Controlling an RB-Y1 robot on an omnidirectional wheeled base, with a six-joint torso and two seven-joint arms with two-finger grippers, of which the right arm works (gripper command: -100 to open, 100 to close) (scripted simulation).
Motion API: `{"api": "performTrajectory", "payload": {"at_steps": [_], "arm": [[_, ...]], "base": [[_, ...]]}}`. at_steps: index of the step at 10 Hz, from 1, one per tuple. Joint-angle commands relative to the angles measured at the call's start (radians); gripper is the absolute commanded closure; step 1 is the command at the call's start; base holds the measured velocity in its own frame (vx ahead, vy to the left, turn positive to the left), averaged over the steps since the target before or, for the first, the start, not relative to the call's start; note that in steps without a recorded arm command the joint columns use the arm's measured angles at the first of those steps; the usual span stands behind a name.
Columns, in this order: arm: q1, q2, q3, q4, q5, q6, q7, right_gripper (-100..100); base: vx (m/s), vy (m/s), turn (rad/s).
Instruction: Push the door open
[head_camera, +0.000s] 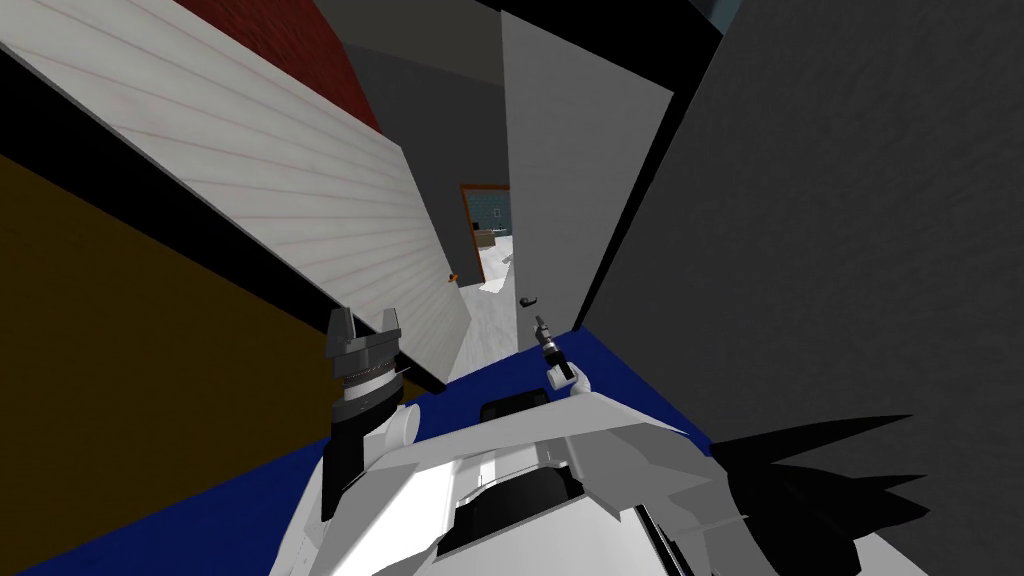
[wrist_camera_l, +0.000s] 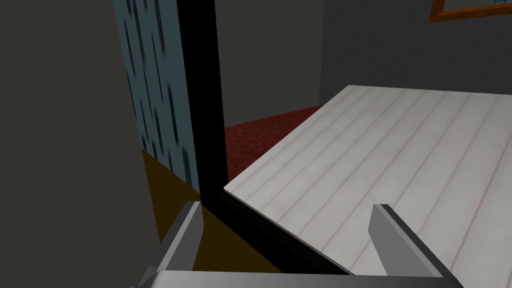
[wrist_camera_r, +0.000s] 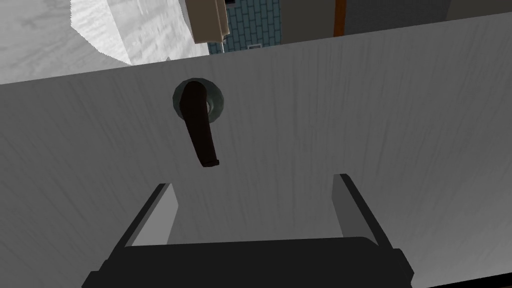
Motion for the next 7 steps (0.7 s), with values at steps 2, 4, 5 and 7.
{"api": "performTrajectory", "payload": {"at_steps": [2,4,5,7], "arm": [[-0.028,-0.002,0.004,0.074,0.000,-0.016,0.002,-100],[-0.045,-0.003,0.008,0.122,0.000,-0.025,0.004,-100],[-0.053,-0.003,0.009,0.142,0.000,-0.029,0.005,-100],[-0.068,-0.003,0.012,0.184,0.000,-0.038,0.007,-100]], "base": [[0.072,-0.090,0.049],[0.075,-0.098,0.053],[0.060,-0.083,0.044],[0.056,-0.078,0.041]]}}
